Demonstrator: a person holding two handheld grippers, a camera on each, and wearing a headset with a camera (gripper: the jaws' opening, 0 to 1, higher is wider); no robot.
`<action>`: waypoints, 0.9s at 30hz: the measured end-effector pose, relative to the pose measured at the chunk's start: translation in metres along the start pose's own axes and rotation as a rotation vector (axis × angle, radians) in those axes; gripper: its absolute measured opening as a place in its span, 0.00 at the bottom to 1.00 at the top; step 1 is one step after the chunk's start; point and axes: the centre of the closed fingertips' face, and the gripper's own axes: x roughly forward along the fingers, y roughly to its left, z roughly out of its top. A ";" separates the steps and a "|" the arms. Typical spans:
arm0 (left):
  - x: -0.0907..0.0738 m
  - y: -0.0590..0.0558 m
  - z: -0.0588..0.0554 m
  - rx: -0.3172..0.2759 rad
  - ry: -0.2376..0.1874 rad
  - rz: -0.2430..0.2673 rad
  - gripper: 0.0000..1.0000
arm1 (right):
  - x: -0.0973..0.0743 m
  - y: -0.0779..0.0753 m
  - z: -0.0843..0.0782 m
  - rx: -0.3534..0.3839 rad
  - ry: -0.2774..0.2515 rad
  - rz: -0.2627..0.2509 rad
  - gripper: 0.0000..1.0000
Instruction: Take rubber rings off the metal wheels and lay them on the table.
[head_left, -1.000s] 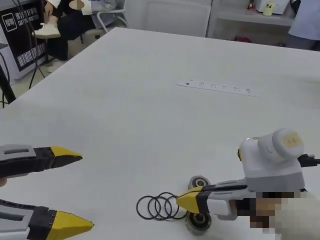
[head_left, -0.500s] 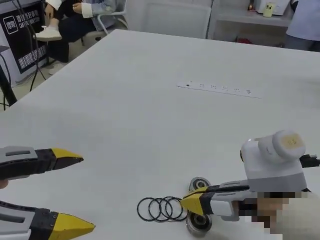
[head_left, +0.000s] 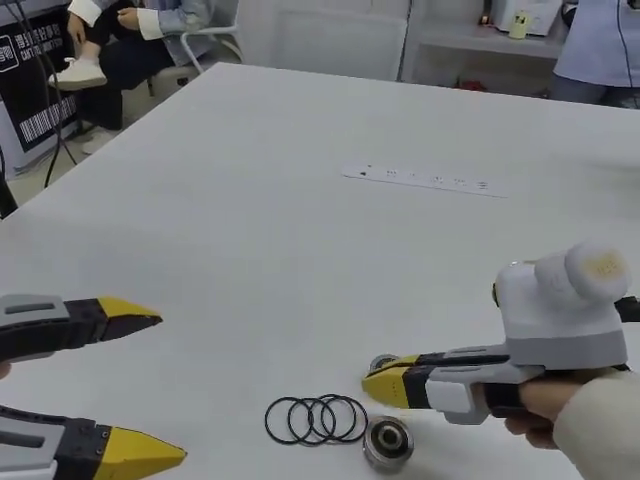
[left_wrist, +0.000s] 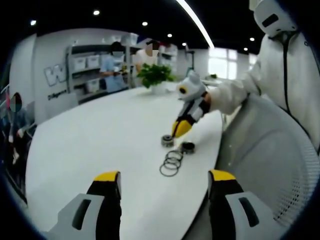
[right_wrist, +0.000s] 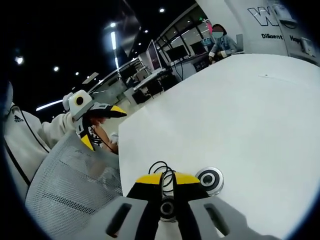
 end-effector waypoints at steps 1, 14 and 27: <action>0.000 0.000 0.000 0.001 -0.002 -0.001 0.72 | -0.002 0.001 0.002 -0.006 -0.006 -0.001 0.05; 0.000 -0.002 0.003 0.000 -0.013 -0.002 0.74 | -0.020 0.014 0.019 -0.052 -0.049 -0.005 0.11; -0.003 -0.004 0.007 0.002 -0.027 0.009 0.75 | -0.039 0.028 0.031 -0.110 -0.087 -0.018 0.24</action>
